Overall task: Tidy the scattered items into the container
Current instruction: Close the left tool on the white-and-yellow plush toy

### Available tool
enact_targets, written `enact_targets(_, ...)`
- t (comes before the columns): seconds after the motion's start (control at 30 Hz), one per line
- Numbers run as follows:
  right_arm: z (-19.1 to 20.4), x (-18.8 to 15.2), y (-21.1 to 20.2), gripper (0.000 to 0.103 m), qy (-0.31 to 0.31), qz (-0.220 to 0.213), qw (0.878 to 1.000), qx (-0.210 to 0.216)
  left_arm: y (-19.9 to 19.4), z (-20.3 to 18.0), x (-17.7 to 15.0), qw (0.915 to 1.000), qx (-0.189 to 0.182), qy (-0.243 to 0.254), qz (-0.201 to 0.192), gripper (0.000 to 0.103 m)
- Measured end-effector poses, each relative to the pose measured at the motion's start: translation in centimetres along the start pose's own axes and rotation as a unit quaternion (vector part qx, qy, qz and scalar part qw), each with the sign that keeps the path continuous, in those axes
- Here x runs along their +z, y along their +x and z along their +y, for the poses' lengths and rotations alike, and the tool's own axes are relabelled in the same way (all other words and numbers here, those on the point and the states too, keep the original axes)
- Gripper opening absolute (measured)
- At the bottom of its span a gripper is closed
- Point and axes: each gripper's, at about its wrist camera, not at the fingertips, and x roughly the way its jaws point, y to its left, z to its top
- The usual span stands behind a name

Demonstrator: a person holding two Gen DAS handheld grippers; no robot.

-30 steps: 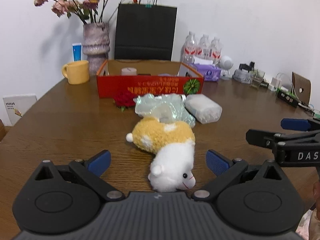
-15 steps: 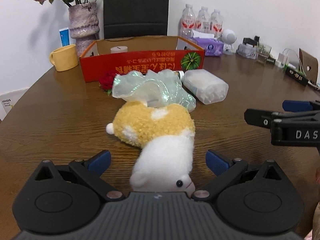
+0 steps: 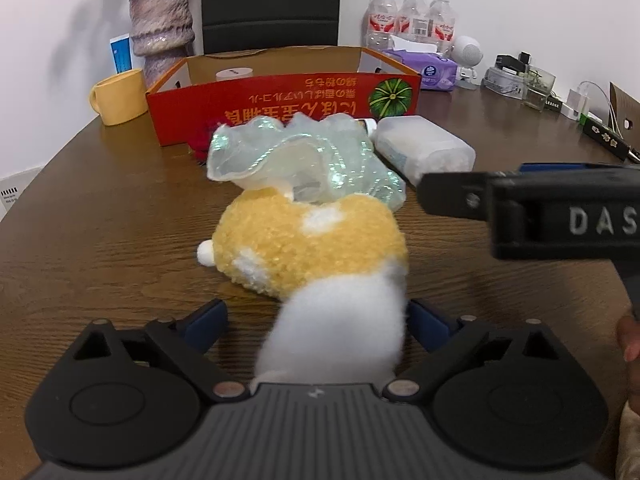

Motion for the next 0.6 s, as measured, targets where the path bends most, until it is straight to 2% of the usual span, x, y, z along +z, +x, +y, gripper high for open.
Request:
enact_targets(0.07, 0.1, 0.3, 0.7, 0.103, 0.010, 0.001, 1.000, 0.014, 0.0, 0.4, 0.1, 1.0000, -0.002, -0.003, 0.000, 0.092)
enact_targets(0.2, 0.1, 0.5, 1.8, 0.098, 0.040, 0.002, 0.998, 0.048, -0.2, 1.0, 0.1, 0.9999, -0.012, -0.002, -0.005, 0.080)
enact_targets(0.33, -0.1, 0.6, 2.9, 0.095, 0.076, 0.009, 0.994, 0.081, -0.3, 1.6, 0.3, 0.9997, -0.024, -0.003, -0.006, 0.077)
enact_targets(0.47, 0.3, 0.5, 3.9, 0.093, 0.084, 0.014, 0.992, 0.090, -0.3, 1.9, 0.5, 0.9994, -0.034, -0.001, -0.006, 0.073)
enact_targets(0.53, 0.2, 0.5, 4.5, 0.092, 0.095, 0.014, 0.990, 0.101, -0.3, 2.0, 0.5, 0.9993, -0.036, 0.000, -0.007, 0.069)
enact_targets(0.6, 0.0, 0.6, 5.3, 0.089, 0.108, 0.017, 0.988, 0.112, -0.3, 2.1, 0.4, 0.9992, -0.040, 0.000, -0.010, 0.059)
